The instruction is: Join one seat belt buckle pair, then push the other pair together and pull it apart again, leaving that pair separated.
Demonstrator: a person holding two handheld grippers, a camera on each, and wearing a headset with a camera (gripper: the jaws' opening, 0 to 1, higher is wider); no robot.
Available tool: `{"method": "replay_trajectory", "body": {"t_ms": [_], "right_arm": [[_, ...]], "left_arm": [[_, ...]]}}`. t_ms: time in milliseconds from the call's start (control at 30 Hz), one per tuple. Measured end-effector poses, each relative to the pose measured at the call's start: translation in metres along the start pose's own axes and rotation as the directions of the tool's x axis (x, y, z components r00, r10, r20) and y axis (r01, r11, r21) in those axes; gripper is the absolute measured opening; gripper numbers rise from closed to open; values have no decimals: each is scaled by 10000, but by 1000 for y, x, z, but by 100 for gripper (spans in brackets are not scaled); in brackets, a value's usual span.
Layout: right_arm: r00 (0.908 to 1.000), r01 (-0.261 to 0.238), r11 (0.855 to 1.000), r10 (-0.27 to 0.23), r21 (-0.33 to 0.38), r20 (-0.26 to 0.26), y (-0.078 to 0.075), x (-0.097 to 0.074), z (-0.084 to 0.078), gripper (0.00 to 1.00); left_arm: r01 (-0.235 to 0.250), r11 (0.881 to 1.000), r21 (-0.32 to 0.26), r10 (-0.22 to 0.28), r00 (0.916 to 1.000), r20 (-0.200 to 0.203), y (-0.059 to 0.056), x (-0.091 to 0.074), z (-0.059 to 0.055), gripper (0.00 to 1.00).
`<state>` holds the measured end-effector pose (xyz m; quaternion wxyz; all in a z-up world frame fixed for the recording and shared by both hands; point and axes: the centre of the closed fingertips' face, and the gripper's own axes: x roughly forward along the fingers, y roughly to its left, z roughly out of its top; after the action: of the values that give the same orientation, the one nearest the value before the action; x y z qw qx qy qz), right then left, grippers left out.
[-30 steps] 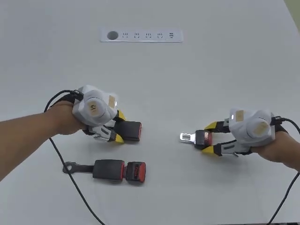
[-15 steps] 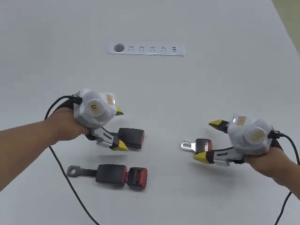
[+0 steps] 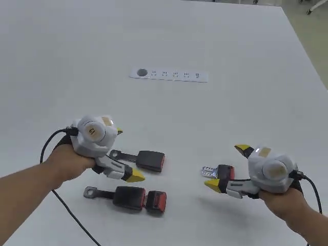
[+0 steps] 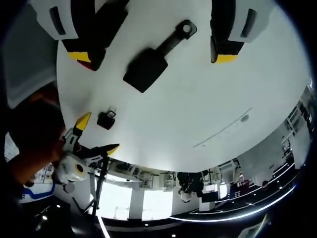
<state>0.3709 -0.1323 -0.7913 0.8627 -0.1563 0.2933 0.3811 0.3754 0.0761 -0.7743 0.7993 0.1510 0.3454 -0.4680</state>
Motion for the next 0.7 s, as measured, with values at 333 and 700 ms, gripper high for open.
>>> {"method": "replay_trajectory", "body": {"t_ms": [333,700], "right_arm": [[9984,224,9994,-238,280,516,27,-8,7,96],[9879,867,9911,-986,1014,1195,37,-30,17,98]], "left_arm": [[-560,9956,-749,624,9944,858,-3,-30,-8,100],[-1361,9800,-1454,1643,9649,2048,0,-68,-4,100]]}}
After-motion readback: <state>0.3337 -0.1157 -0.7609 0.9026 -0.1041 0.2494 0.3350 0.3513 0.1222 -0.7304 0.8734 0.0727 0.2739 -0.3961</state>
